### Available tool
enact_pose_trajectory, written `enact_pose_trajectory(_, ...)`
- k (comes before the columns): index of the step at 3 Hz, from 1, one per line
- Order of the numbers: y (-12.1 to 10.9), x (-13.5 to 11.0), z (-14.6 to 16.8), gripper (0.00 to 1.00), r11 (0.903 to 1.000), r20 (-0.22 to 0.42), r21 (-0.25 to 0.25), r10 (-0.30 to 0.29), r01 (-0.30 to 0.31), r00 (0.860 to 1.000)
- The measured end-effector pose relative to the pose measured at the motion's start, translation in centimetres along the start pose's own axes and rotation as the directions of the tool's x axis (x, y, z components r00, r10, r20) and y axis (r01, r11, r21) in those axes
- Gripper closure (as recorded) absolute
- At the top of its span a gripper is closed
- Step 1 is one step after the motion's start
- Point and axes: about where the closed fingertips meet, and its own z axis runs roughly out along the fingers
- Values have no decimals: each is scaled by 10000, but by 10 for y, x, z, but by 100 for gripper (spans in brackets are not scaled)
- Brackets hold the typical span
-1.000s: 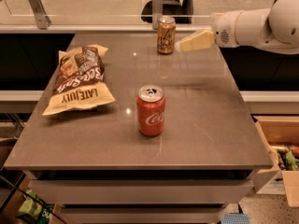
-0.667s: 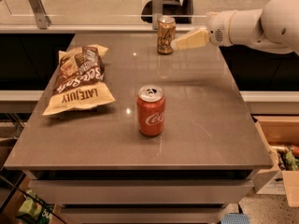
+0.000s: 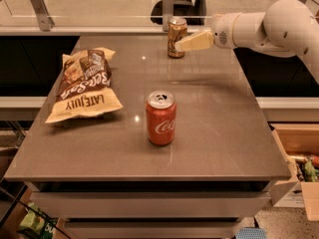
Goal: Pick orange can
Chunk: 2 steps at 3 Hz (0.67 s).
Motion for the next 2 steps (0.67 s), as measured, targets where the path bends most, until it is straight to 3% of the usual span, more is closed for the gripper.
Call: enact_pose_trajectory(2,-4,3,37,0,9991,286,-393,177,-165,9994)
